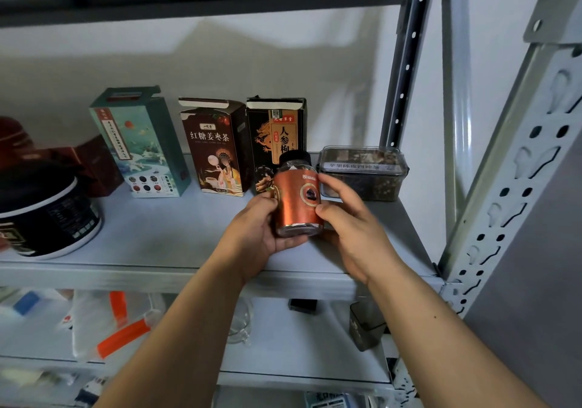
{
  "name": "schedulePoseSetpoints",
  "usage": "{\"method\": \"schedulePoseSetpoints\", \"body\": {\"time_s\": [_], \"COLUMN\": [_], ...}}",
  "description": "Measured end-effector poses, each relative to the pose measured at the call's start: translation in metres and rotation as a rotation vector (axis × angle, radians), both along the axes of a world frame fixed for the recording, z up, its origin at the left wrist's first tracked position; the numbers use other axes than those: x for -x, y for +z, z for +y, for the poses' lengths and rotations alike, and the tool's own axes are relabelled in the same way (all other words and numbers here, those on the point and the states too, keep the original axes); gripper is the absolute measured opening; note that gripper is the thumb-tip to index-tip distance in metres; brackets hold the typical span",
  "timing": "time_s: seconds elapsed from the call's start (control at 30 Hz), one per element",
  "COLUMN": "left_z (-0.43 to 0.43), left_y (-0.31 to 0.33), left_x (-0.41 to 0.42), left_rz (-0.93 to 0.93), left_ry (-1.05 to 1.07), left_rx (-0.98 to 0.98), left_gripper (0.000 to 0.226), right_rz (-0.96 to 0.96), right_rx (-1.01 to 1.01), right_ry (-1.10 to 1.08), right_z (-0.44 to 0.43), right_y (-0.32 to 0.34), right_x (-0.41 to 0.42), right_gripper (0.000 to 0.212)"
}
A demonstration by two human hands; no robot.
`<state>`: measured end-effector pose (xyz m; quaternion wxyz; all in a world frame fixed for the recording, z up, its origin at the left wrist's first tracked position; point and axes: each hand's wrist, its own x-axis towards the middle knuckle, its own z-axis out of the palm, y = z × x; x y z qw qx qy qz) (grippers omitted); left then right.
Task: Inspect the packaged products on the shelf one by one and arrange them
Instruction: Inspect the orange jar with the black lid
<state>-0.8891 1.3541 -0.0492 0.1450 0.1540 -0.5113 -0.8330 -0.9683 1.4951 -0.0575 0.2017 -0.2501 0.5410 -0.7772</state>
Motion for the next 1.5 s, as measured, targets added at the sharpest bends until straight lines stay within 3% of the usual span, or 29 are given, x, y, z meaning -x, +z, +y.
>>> {"method": "schedulePoseSetpoints", "body": {"time_s": [0.7, 0.97, 1.13, 1.27, 1.4, 1.5], "left_z": [-0.003, 0.001, 0.003, 0.002, -0.001, -0.001], "left_y": [-0.003, 0.003, 0.005, 0.004, 0.003, 0.003], "left_x": [-0.001, -0.001, -0.002, -0.001, -0.003, -0.006], "left_rz": [-0.016, -0.048, -0.055, -0.067, -0.033, 0.008], "left_ry": [-0.003, 0.021, 0.003, -0.011, -0.059, -0.065], "left_rx": [0.028, 0.037, 0.053, 0.039, 0.012, 0.045], "left_gripper": [0.027, 0.028, 0.033, 0.036, 0.037, 0.052], "right_rz": [0.094, -0.121, -0.16, -0.144, -0.069, 0.053], "right_rx": [-0.026, 0.038, 0.054, 0.056, 0.016, -0.025], "right_ry": [-0.02, -0.051, -0.037, -0.038, -0.062, -0.061], "right_z": [0.003, -0.001, 0.001, 0.0, 0.0, -0.001], "right_y": [-0.006, -0.002, 0.002, 0.0, -0.006, -0.012], "right_x": [0.002, 0.003, 0.003, 0.003, 0.004, 0.006], "right_gripper": [0.06, 0.043, 0.034, 0.039, 0.07, 0.055]}}
